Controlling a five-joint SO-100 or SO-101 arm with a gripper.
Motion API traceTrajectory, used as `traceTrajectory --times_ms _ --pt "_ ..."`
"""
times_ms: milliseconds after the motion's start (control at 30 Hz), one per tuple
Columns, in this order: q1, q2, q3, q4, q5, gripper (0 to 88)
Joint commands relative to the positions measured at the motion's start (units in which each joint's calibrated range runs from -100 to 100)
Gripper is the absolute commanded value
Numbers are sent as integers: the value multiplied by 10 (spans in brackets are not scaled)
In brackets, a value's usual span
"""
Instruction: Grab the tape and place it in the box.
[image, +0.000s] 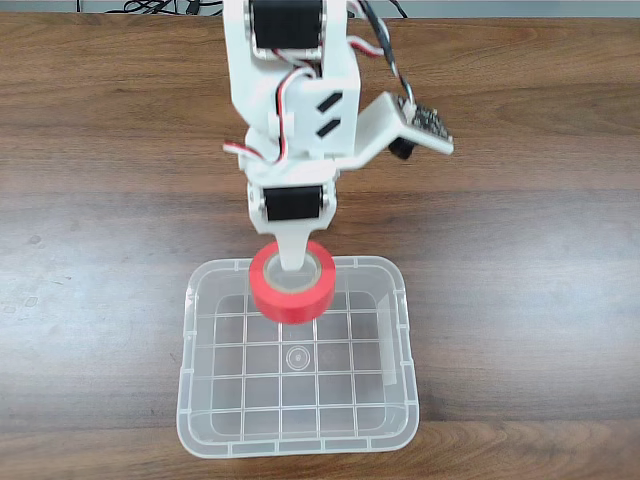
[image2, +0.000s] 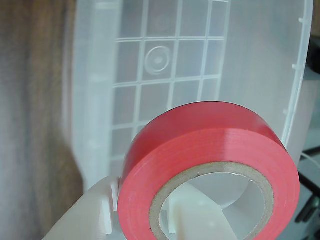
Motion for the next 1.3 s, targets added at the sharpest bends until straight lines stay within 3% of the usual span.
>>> traceTrajectory --times_ms 0,267,467,967,1267 --pt "-3 135 -237 -10 1 21" --pt "-24 227 -321 -7 2 32" --pt "-23 233 -321 -7 1 137" --pt "-17 229 -321 11 1 138" --pt "-17 210 -330 92 -2 132"
